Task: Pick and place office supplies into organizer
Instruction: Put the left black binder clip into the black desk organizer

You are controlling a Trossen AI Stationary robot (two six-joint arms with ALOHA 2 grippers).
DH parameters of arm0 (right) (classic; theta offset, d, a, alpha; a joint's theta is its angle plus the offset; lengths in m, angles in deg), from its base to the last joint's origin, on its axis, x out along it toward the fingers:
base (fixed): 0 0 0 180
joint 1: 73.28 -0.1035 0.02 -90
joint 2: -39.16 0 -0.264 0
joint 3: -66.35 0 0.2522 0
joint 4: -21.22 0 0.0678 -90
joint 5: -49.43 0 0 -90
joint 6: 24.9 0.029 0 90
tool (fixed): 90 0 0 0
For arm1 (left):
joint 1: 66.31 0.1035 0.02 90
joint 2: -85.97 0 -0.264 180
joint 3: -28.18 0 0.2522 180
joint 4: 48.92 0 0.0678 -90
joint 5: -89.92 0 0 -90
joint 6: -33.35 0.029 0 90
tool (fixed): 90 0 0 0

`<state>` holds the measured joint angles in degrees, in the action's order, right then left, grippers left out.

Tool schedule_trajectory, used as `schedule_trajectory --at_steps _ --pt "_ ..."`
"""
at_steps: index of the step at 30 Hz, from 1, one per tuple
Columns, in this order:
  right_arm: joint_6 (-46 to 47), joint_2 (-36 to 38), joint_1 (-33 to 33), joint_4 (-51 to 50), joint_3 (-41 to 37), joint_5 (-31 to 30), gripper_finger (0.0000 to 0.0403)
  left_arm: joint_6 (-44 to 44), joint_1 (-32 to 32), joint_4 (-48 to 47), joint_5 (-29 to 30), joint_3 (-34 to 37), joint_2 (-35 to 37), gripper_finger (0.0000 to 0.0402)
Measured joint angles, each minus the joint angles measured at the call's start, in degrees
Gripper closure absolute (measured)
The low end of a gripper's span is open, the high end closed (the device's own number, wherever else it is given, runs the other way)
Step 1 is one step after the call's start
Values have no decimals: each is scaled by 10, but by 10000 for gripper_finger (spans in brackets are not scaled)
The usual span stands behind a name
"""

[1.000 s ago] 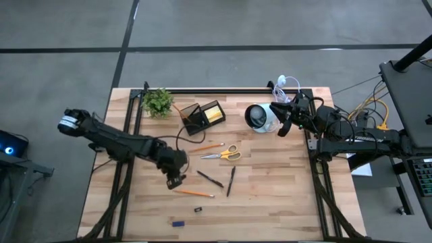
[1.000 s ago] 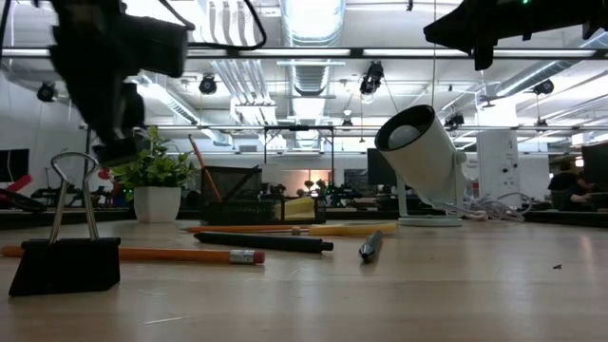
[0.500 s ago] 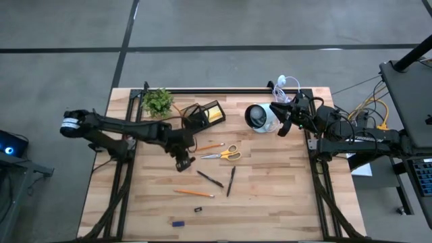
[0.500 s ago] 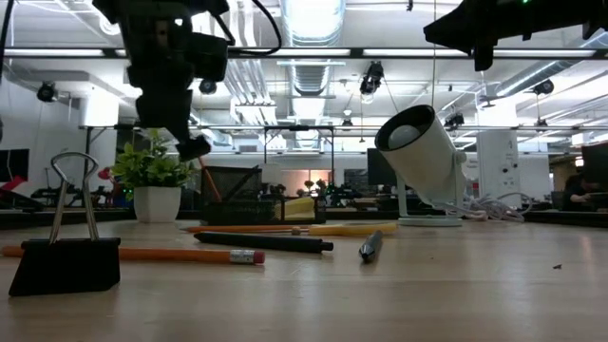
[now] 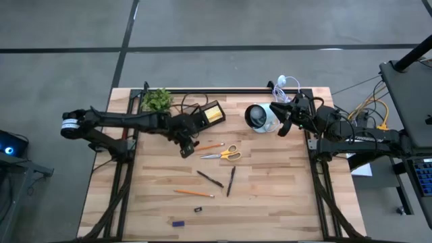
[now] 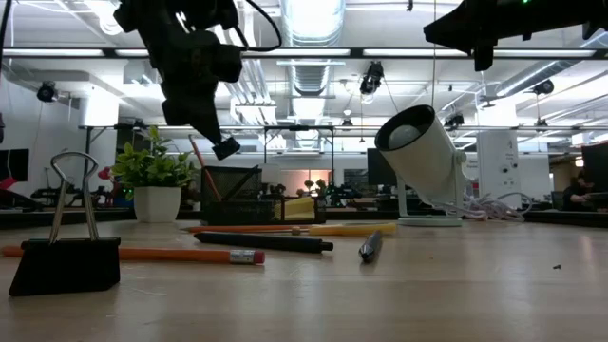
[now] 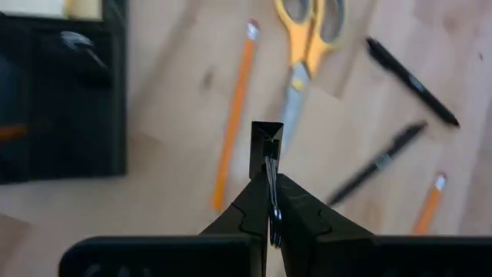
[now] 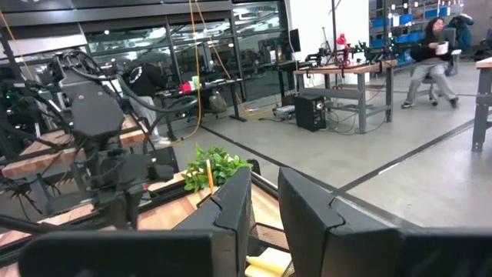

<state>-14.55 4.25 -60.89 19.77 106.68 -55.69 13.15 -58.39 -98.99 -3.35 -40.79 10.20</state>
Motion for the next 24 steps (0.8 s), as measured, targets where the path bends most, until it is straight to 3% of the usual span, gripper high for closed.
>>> schedule_trajectory --at_steps 10,24 --pt "0 0 0 0 0 0 344 31 60 91 39 1 0 402" --pt "2 0 0 -1 0 0 344 78 131 120 53 2 -23 401"
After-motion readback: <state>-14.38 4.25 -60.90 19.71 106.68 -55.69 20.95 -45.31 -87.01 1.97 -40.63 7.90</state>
